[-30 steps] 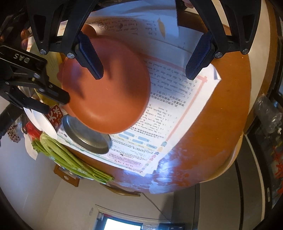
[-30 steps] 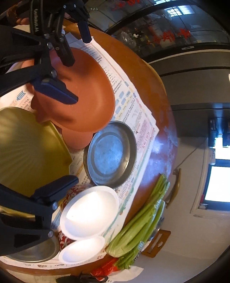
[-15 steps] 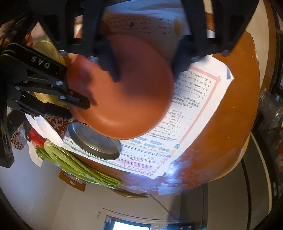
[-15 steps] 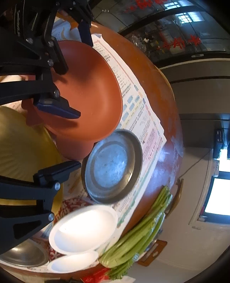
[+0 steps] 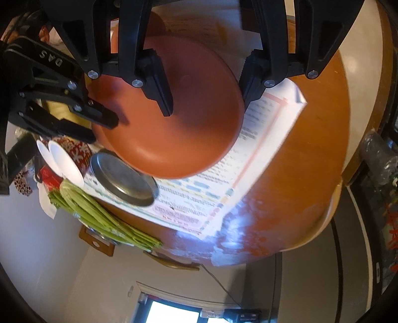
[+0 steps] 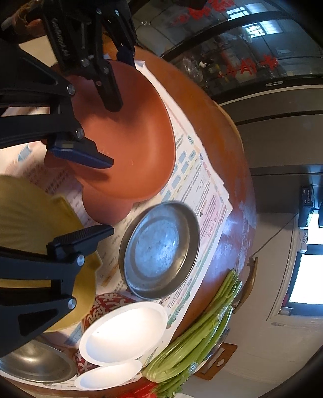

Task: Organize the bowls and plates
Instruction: 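Carry the orange plate with the left tool and set it down on the paper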

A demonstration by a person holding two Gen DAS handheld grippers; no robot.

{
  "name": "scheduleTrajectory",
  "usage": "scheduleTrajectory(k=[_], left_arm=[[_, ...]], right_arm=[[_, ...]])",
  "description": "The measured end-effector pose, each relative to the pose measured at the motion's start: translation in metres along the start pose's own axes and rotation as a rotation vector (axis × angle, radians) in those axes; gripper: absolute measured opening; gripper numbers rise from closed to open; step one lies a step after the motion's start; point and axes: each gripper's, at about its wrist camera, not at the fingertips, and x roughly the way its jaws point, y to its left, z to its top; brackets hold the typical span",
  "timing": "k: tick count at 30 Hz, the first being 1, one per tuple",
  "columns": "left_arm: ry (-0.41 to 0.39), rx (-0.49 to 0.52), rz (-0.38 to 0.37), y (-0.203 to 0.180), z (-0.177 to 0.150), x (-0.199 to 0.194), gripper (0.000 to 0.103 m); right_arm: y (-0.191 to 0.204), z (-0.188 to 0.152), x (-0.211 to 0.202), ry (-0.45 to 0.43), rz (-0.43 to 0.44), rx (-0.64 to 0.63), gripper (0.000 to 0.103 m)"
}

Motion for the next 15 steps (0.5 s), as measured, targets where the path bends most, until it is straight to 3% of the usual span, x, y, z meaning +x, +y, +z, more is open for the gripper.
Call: scheduleTrajectory(k=[15], left_arm=[[-0.063, -0.017, 0.038, 0.032, 0.041, -0.007, 0.052]], right_arm=[[0.028, 0.029, -0.013, -0.055, 0.032, 0.008, 0.048]])
